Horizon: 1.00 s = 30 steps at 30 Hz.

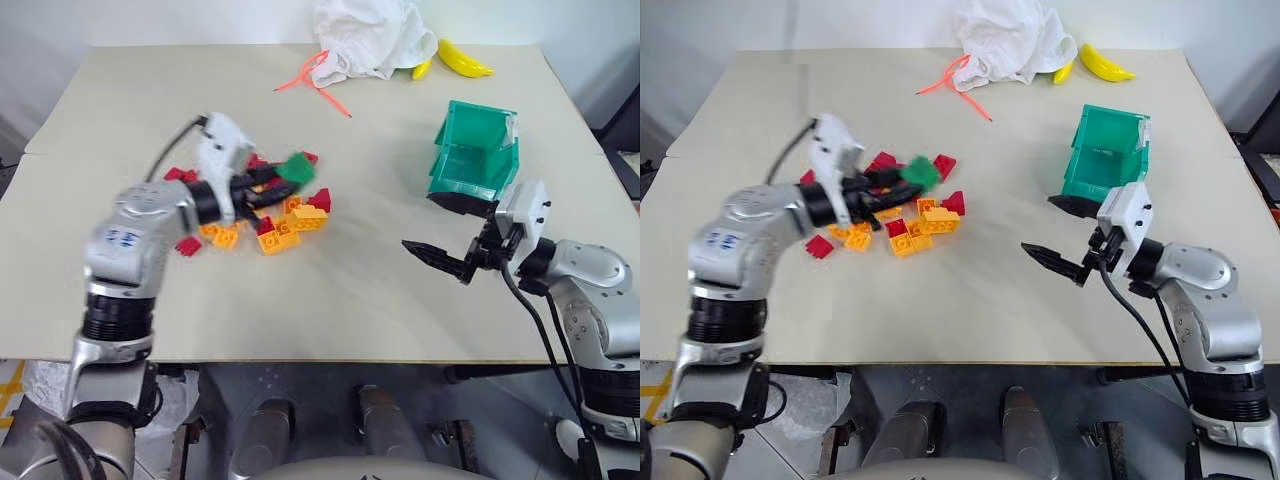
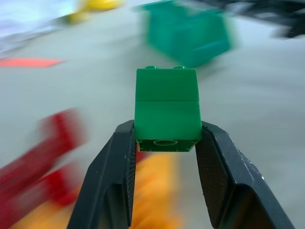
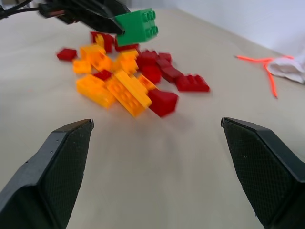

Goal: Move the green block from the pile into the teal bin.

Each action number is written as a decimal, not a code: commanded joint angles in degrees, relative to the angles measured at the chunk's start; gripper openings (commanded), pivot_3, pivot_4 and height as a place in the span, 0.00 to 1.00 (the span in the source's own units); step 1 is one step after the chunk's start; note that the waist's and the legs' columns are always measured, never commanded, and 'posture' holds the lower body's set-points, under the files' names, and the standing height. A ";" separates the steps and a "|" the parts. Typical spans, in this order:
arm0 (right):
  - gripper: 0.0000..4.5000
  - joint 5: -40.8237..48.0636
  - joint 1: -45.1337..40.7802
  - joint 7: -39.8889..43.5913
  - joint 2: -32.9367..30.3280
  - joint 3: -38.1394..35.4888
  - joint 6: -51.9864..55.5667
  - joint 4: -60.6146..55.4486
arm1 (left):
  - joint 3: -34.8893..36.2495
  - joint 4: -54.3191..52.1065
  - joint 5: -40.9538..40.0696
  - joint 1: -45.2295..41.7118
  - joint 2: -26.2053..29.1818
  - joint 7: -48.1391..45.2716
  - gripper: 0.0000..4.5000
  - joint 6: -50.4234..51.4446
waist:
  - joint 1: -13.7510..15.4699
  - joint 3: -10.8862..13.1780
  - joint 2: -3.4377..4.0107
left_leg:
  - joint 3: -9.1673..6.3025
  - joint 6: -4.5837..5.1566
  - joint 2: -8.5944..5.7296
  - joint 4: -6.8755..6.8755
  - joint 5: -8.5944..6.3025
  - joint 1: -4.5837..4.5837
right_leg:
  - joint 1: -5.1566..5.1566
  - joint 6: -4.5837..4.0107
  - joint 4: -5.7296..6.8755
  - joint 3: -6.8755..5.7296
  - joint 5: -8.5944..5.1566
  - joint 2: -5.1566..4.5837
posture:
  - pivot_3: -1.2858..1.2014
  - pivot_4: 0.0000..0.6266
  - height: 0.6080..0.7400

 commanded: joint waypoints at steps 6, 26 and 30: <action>1.00 -0.70 6.51 -1.62 -2.64 -7.86 -2.42 -3.69 | -13.71 16.55 8.84 -4.76 -8.85 -11.71 0.55 -19.73 | -0.54 0.01 -0.01 | 0.31 0.08 -0.03 -0.03 0.01 0.08 | 0.00 0.05 0.02 0.16 0.03 0.11 | 0.52 0.24 1.00; 1.00 2.08 29.90 -6.32 -9.97 -23.07 14.43 -24.25 | 0.60 25.96 5.15 -10.55 1.45 -22.33 0.99 -22.08 | -0.68 0.07 -0.12 | 0.39 0.53 -0.02 0.05 0.02 0.14 | 0.04 0.27 0.13 0.34 0.15 0.00 | 0.52 0.24 1.00; 1.00 1.82 19.06 -7.67 -10.77 -11.23 17.31 -21.19 | 2.73 26.62 4.99 -9.90 2.90 -21.88 0.99 -21.95 | -1.04 0.13 -0.22 | 0.47 0.55 0.03 0.08 0.04 0.37 | 0.21 0.28 0.10 0.28 0.17 -0.06 | 0.52 0.24 1.00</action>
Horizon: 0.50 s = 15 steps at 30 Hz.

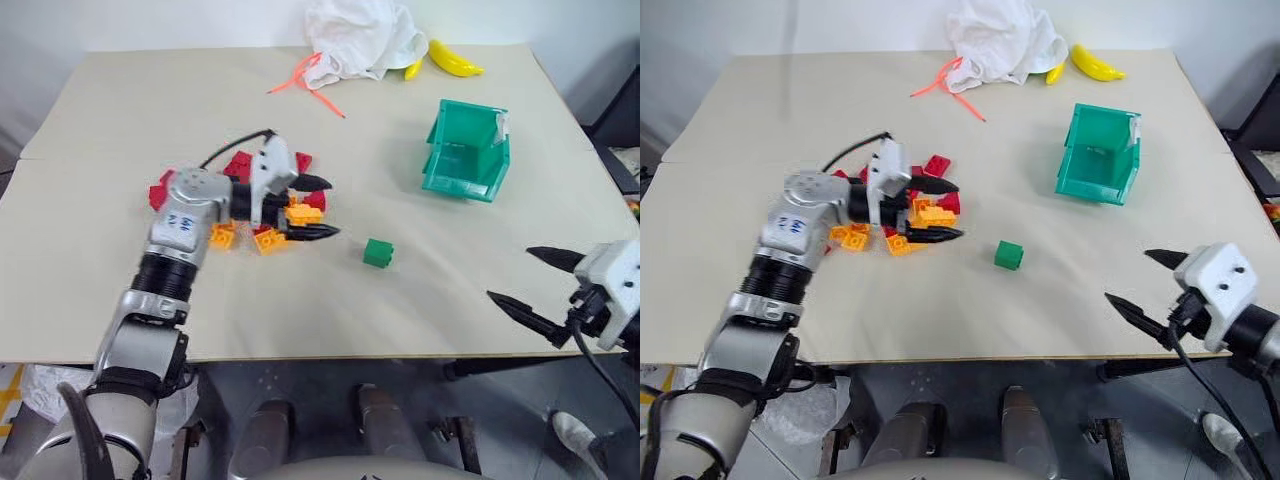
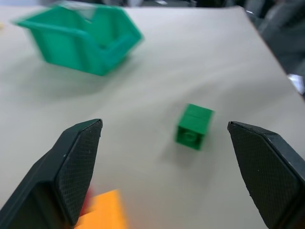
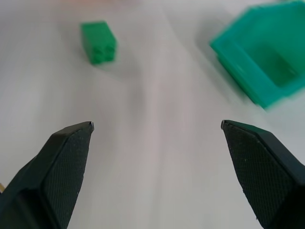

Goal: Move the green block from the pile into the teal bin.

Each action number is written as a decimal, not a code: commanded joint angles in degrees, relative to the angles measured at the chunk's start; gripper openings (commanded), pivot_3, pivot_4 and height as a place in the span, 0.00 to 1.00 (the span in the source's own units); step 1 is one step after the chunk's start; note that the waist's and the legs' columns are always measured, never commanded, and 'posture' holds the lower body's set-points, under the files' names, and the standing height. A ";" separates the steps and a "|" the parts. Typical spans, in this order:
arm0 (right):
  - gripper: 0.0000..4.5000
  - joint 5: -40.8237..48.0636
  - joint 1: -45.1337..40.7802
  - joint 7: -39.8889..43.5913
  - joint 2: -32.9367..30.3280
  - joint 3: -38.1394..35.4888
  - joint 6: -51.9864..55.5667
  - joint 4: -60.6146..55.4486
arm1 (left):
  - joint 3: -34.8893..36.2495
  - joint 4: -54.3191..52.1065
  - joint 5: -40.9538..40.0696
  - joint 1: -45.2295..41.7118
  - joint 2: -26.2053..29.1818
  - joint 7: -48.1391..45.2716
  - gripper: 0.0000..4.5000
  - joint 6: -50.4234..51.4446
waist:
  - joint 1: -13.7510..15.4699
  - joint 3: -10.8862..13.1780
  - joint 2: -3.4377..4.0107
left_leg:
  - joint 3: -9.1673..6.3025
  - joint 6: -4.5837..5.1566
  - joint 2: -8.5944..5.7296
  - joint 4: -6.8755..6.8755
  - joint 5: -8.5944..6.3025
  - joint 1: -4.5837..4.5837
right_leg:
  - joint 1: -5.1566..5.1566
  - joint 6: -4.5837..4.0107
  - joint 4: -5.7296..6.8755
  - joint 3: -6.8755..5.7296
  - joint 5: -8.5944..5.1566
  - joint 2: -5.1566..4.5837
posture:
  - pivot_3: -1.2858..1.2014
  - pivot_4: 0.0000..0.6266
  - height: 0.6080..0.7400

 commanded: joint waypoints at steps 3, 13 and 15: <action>1.00 -1.71 -14.09 -0.82 0.65 15.63 3.10 4.97 | 3.09 -0.45 -1.75 1.10 1.80 -1.72 0.99 -2.11 | 0.20 0.05 -0.08 | -0.12 -0.04 -0.01 0.03 0.08 -0.02 | 0.03 0.02 0.01 -0.11 0.02 -0.08 | 0.52 0.24 1.00; 1.00 -9.81 -34.44 2.08 8.28 36.33 3.06 23.09 | 9.76 -6.53 -10.87 14.13 6.31 -12.16 0.99 -3.00 | 0.20 0.04 -0.09 | -0.10 -0.20 0.00 -0.03 0.12 -0.41 | -0.37 0.05 -0.15 -0.16 0.05 -0.19 | 0.52 0.24 1.00; 1.00 -10.87 -36.13 2.05 10.11 37.53 2.28 25.23 | 9.90 -7.47 -10.77 15.82 6.78 -12.46 0.99 -3.91 | 0.46 0.04 -0.09 | -0.15 -0.21 -0.01 -0.03 0.12 -0.44 | -0.39 0.04 -0.13 -0.21 0.05 -0.21 | 0.52 0.24 1.00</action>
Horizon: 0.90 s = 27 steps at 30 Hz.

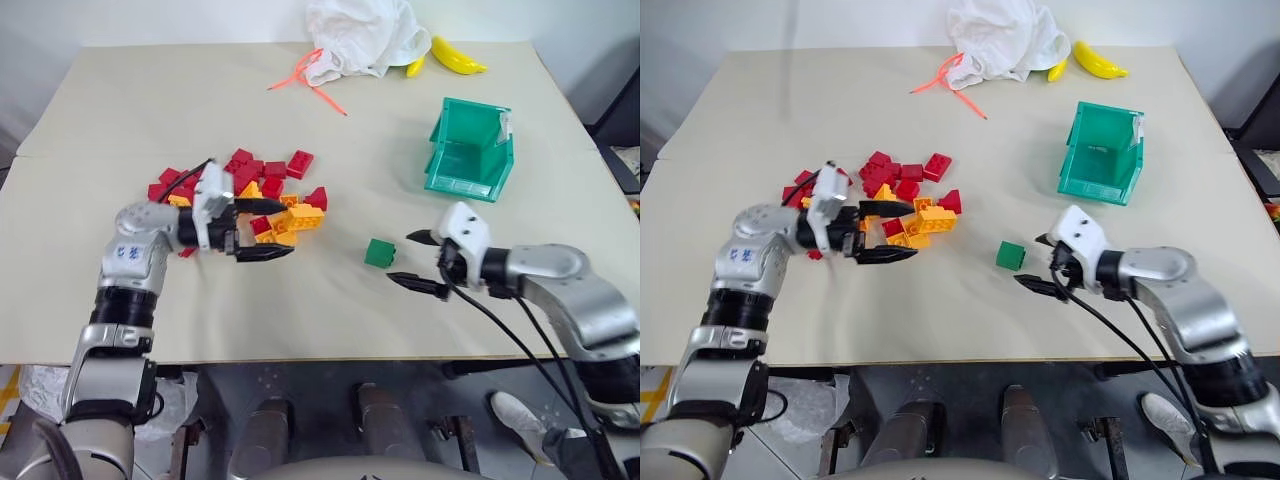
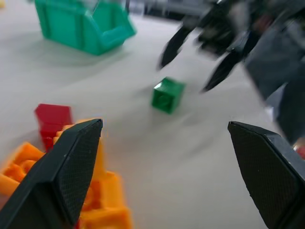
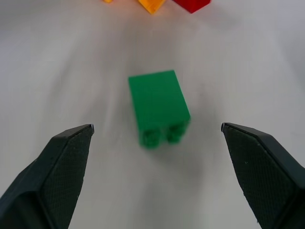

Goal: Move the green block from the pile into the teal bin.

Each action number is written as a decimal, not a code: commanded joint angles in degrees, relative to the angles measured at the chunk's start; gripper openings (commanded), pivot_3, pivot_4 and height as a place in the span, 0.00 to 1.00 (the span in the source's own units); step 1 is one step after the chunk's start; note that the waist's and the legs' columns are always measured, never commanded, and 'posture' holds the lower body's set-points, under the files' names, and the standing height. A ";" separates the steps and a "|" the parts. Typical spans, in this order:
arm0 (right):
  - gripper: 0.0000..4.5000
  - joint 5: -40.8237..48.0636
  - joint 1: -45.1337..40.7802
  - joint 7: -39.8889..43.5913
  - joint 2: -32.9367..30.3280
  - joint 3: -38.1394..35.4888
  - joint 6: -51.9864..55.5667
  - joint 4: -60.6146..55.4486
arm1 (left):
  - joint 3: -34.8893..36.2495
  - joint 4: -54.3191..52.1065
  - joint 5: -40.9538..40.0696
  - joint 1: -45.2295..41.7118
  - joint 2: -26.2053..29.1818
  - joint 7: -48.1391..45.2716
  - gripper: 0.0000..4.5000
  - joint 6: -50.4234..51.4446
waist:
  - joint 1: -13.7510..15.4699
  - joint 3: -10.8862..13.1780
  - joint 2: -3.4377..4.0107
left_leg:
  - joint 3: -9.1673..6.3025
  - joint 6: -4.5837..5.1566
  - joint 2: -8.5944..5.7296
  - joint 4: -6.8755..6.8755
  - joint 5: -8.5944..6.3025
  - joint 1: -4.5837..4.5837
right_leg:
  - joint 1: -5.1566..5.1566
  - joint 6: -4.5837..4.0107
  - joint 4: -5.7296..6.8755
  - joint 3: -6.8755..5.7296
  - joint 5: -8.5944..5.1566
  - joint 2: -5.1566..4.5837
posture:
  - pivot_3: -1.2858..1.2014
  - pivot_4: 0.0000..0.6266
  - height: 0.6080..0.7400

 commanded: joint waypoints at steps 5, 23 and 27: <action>0.96 -3.53 -4.82 -0.49 5.11 2.46 -2.60 4.68 | 3.15 -3.92 -1.88 2.73 0.47 -0.25 1.00 -5.06 | 0.11 0.00 0.00 | -0.03 0.00 -0.06 0.08 0.00 -0.02 | 0.03 0.01 0.01 -0.04 0.00 -0.05 | 0.52 0.24 1.00; 0.32 -3.23 -0.96 -11.46 2.39 -11.18 7.03 -13.81 | 0.57 0.49 -0.71 -2.52 -6.06 2.60 1.00 -7.71 | 0.09 -0.01 -0.01 | -0.03 0.03 -0.06 0.05 -0.01 -0.02 | 0.03 0.01 0.02 -0.04 0.01 -0.03 | 0.52 0.24 1.00; 0.32 -6.53 -5.18 -13.09 -1.24 -13.88 3.69 -7.48 | -0.63 3.70 1.52 -6.13 -9.26 5.44 1.00 -9.93 | 0.11 -0.01 -0.01 | 0.02 0.05 -0.10 0.08 0.00 -0.03 | 0.03 0.03 0.03 -0.02 0.02 -0.04 | 0.52 0.24 1.00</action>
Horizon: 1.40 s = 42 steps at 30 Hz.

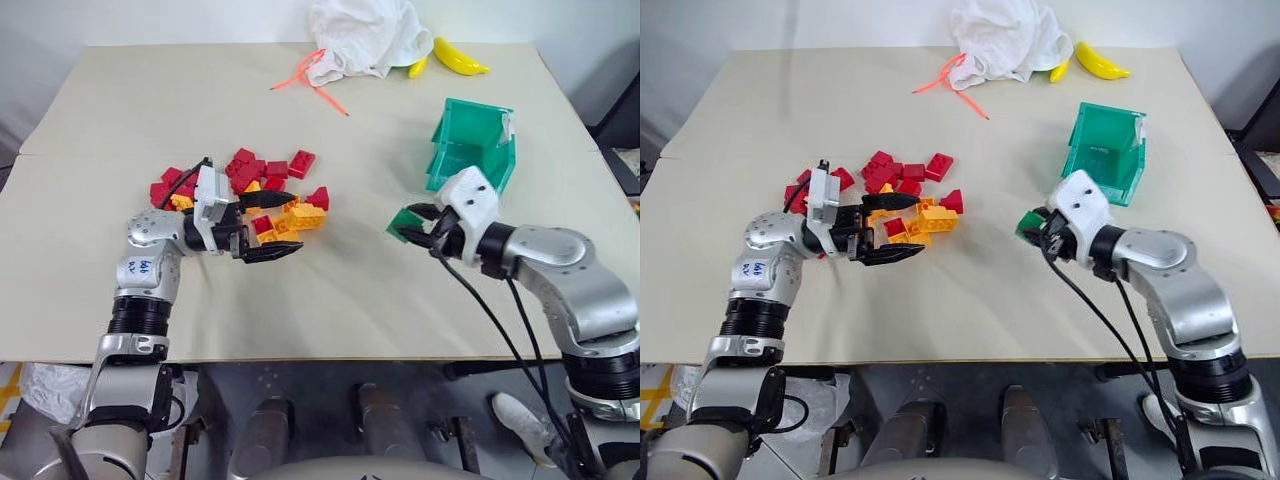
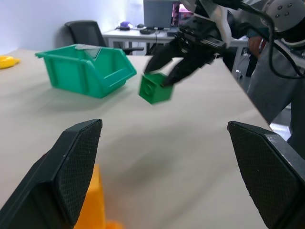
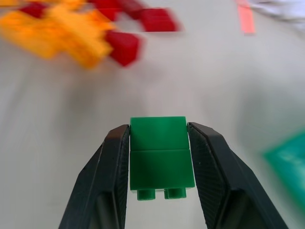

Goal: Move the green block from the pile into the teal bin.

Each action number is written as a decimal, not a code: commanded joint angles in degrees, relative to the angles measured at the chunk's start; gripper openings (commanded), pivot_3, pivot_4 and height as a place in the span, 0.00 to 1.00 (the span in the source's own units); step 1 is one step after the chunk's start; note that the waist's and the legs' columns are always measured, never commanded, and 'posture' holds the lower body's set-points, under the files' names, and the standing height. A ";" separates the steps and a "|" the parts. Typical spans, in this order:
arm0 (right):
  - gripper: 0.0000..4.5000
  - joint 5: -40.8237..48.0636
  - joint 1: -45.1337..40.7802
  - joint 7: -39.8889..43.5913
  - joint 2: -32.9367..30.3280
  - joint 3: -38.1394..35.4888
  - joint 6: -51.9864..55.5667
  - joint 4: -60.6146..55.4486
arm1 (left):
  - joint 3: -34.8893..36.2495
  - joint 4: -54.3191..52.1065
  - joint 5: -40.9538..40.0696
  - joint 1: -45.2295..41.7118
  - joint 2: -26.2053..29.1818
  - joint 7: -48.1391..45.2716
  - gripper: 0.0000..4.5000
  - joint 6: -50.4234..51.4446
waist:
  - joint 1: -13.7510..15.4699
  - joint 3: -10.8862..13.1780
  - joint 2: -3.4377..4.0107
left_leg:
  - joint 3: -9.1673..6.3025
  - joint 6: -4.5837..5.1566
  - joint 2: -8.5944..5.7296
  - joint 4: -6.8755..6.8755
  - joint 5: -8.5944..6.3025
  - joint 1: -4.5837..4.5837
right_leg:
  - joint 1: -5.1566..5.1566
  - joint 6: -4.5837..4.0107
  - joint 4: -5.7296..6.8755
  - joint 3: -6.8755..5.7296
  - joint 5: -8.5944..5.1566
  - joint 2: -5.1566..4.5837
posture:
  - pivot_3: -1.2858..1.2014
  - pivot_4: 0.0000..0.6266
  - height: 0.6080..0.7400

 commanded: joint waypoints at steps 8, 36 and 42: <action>0.32 -14.52 -19.71 -7.11 -5.93 -0.41 -21.91 39.45 | -2.19 8.37 7.62 -9.40 -7.10 11.99 1.00 -7.76 | -0.25 0.00 0.00 | 0.50 0.06 -0.02 -0.06 0.03 0.11 | -0.02 0.07 0.00 0.14 0.04 -0.03 | 0.52 0.24 1.00; 1.00 7.50 9.62 17.09 -7.32 -10.37 -19.45 10.60 | 5.46 -6.16 0.14 2.68 4.47 13.18 1.00 7.09 | -1.53 0.00 0.01 | 0.29 0.21 0.00 -0.11 -0.03 -0.10 | -0.08 0.23 -0.04 0.11 0.13 -0.15 | 0.52 0.24 1.00; 1.00 10.68 24.16 22.17 -8.69 -15.84 -21.54 5.11 | 11.37 -10.08 -3.31 13.25 14.96 9.23 1.00 11.18 | -1.71 0.00 0.00 | 0.38 0.23 0.09 -0.18 -0.06 0.19 | 0.04 0.20 -0.11 0.21 0.12 -0.04 | 0.52 0.24 1.00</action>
